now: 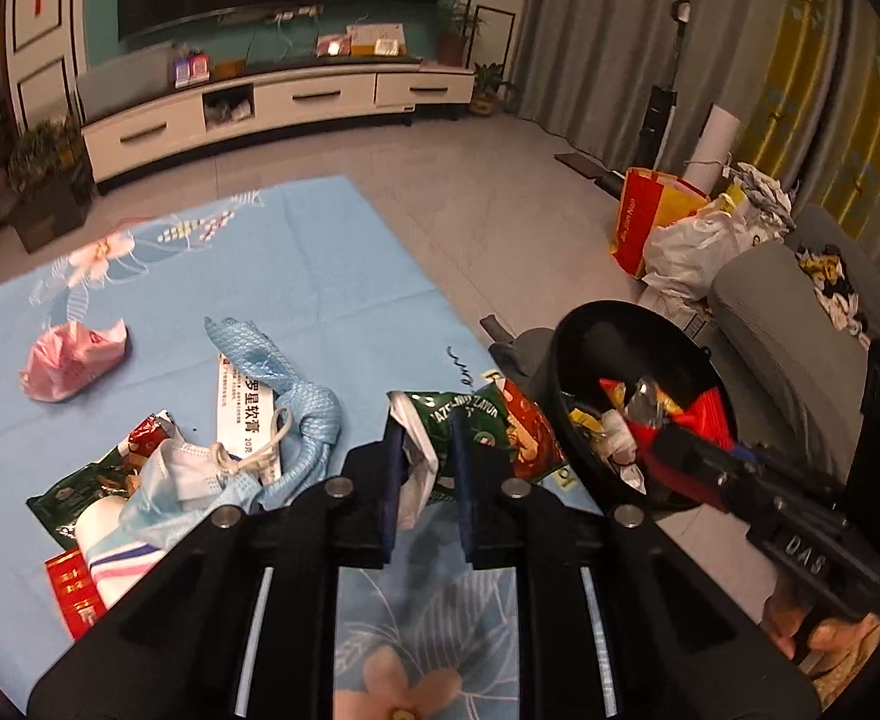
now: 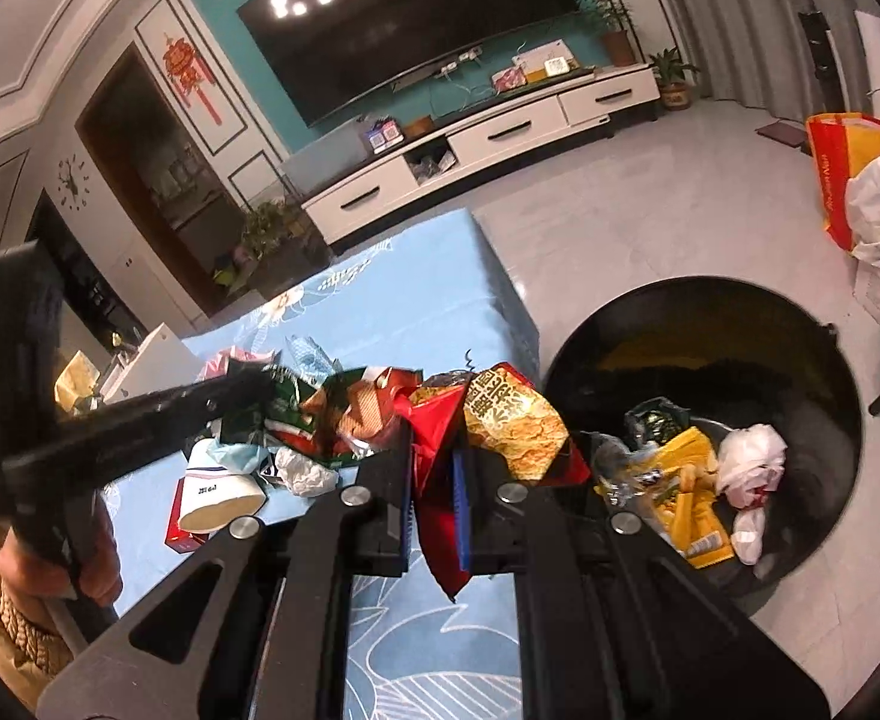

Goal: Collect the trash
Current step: 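Carry the red snack bag and green wrapper over the black bin with both tools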

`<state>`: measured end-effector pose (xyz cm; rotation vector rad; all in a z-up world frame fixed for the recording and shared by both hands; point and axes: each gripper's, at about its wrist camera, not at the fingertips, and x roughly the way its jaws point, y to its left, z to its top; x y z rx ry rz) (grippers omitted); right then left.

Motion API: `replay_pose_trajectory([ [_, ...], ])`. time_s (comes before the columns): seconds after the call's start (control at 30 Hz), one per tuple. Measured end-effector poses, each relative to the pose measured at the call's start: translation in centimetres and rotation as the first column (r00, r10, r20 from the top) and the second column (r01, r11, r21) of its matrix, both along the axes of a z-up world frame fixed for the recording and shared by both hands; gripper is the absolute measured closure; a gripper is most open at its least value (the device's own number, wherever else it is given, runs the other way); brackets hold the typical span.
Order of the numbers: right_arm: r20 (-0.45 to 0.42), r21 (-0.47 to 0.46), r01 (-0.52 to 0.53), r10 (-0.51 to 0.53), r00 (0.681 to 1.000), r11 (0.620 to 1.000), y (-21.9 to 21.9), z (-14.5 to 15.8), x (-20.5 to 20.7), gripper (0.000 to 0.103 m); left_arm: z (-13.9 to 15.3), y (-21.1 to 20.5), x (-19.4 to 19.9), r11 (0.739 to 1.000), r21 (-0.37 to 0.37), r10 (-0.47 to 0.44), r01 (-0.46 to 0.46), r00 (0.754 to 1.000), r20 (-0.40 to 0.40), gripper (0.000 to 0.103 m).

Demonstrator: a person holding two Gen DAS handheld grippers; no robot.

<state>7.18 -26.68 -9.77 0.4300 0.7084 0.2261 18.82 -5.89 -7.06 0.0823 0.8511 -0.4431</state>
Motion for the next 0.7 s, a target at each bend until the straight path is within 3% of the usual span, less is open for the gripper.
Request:
replay_pose_trajectory([
  [0.23, 0.028, -0.009, 0.057, -0.056, 0.998, 0.998, -2.0, 1.4, -2.2, 0.091, 1.8, -2.6, -3.2, 0.998, 0.043, -0.048, 0.046, 0.997, 0.057, 0.086],
  [0.7, 0.048, 0.026, 0.133, -0.134, 0.99, 0.991, -5.9, 1.3, -4.2, 0.091, 3.0, -8.0, -5.0, 0.987, 0.08, -0.144, 0.138, 0.987, 0.076, 0.085],
])
